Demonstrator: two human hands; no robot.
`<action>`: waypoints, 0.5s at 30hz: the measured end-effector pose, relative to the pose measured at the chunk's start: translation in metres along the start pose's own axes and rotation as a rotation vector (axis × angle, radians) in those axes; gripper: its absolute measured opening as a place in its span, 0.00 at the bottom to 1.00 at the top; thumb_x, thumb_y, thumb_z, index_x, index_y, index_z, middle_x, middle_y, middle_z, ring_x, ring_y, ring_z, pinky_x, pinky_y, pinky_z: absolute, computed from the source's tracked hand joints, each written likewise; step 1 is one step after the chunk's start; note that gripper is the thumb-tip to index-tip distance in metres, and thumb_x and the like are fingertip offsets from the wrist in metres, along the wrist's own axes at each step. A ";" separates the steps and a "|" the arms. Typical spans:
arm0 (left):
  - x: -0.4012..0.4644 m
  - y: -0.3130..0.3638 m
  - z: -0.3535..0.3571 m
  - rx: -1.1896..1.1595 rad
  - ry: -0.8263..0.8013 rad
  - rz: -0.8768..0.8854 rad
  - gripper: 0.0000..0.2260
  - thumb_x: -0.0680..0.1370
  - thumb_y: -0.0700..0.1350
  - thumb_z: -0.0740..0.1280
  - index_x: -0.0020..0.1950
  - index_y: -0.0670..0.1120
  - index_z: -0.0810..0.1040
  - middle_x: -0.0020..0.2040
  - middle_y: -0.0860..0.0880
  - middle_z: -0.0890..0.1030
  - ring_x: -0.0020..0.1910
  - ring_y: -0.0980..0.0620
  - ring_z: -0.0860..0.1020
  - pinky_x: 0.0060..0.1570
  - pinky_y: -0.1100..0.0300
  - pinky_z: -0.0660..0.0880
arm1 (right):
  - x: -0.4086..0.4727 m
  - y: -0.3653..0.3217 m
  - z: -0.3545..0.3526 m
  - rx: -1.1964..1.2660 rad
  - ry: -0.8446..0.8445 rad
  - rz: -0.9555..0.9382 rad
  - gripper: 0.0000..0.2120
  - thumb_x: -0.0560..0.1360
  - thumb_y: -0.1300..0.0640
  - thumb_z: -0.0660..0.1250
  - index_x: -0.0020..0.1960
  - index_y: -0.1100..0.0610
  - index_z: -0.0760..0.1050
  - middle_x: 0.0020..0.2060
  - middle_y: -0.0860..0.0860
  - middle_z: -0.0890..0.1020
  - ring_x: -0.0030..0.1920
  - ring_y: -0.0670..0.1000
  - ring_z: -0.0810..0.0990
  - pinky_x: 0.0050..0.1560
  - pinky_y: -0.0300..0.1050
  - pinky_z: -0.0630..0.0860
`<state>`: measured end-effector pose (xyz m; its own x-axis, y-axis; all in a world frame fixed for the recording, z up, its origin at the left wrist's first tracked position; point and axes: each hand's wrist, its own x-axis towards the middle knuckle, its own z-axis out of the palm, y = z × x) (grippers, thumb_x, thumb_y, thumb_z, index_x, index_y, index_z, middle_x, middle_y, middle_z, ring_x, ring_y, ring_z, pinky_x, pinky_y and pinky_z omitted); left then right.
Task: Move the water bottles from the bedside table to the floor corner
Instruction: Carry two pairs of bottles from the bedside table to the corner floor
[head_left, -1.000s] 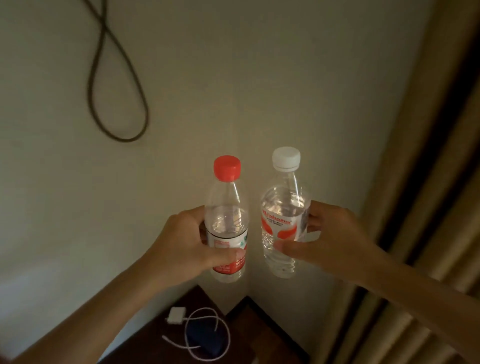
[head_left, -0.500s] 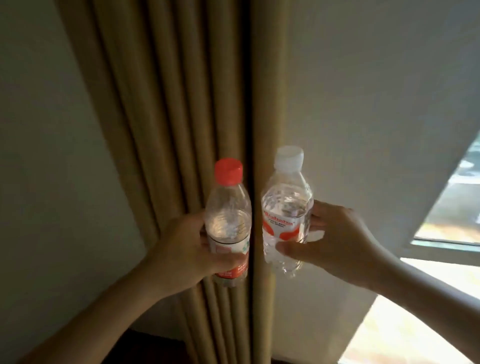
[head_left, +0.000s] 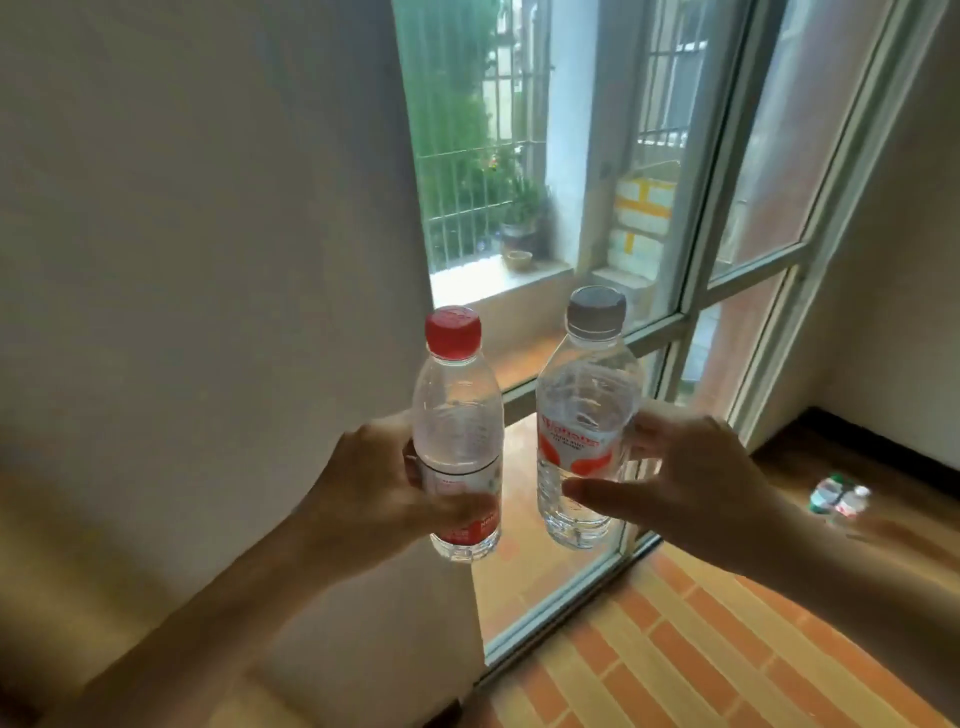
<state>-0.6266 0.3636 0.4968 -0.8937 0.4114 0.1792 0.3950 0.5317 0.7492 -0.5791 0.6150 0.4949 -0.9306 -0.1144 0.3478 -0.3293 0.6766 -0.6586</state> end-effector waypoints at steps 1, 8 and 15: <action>0.013 0.007 0.014 0.004 -0.023 0.034 0.23 0.60 0.58 0.78 0.53 0.53 0.82 0.45 0.56 0.87 0.44 0.61 0.85 0.48 0.57 0.82 | -0.008 0.012 -0.012 -0.003 0.027 0.037 0.31 0.62 0.35 0.76 0.56 0.54 0.83 0.48 0.41 0.87 0.49 0.33 0.84 0.49 0.25 0.77; 0.105 0.070 0.125 -0.029 -0.175 0.234 0.23 0.57 0.65 0.77 0.49 0.66 0.79 0.47 0.59 0.86 0.45 0.60 0.85 0.48 0.55 0.82 | -0.052 0.100 -0.107 -0.105 0.164 0.246 0.30 0.62 0.37 0.76 0.59 0.52 0.81 0.52 0.42 0.87 0.50 0.36 0.84 0.49 0.27 0.78; 0.185 0.133 0.239 -0.092 -0.297 0.325 0.27 0.58 0.61 0.78 0.55 0.56 0.80 0.48 0.56 0.87 0.46 0.56 0.85 0.49 0.46 0.82 | -0.077 0.185 -0.201 -0.110 0.291 0.328 0.32 0.60 0.34 0.74 0.58 0.50 0.81 0.51 0.39 0.85 0.48 0.30 0.82 0.48 0.28 0.79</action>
<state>-0.6887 0.6874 0.4777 -0.6210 0.7481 0.2338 0.6126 0.2773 0.7402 -0.5362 0.8955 0.4805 -0.8940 0.3177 0.3161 0.0090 0.7179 -0.6961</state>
